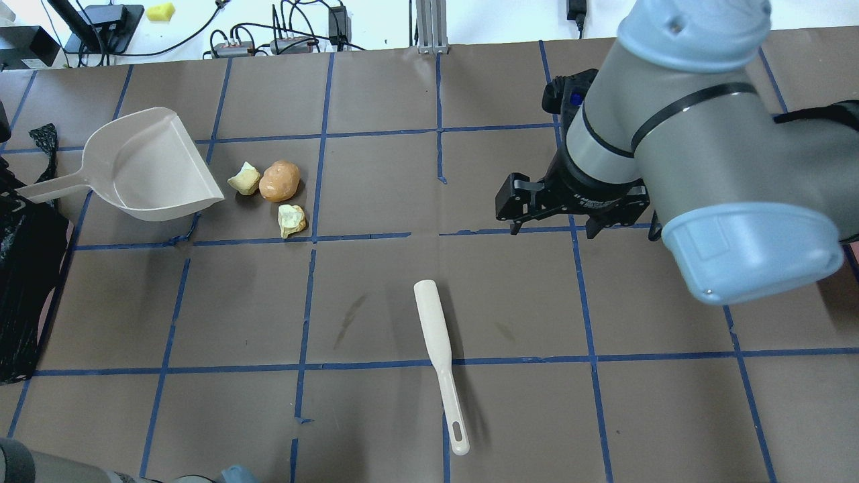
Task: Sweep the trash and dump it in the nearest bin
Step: 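Grasp the white brush handle with the right gripper and lift it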
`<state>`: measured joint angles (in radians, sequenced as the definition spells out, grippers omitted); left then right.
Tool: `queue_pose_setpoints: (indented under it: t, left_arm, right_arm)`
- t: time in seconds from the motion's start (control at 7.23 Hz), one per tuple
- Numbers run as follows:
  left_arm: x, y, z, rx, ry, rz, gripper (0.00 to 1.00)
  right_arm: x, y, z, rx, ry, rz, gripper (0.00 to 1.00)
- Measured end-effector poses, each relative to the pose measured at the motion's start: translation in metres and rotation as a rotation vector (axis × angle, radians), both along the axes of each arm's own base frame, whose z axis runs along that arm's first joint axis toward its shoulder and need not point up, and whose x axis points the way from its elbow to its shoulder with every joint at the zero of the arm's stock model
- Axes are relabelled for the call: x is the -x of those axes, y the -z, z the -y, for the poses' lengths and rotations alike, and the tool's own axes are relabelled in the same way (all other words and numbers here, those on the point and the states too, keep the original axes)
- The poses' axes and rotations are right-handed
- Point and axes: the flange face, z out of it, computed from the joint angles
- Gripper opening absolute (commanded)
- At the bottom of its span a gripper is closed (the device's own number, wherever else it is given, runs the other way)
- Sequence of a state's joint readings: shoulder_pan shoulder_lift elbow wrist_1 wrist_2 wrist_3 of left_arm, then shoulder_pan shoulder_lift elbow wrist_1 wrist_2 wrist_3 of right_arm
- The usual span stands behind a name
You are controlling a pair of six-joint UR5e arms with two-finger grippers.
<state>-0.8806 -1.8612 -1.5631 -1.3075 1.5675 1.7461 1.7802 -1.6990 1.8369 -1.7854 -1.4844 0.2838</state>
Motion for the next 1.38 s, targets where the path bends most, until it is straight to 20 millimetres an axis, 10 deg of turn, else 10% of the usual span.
queue_pose_setpoints:
  t: [0.42, 0.97, 1.38]
  left_arm:
    - [-0.049, 0.038, 0.025, -0.012, 0.265, -0.025, 0.02]
    - [-0.060, 0.082, 0.044, -0.008, 0.447, -0.035, 0.02]
    - [-0.056, 0.088, 0.049, -0.005, 0.485, -0.034, 0.02]
  right_arm:
    - [-0.050, 0.033, -0.028, 0.006, 0.030, 0.016, 1.00]
    - [-0.089, 0.118, -0.090, 0.043, 0.024, 0.046, 0.97]
    - [-0.100, 0.146, -0.125, 0.040, -0.002, 0.036, 0.97]
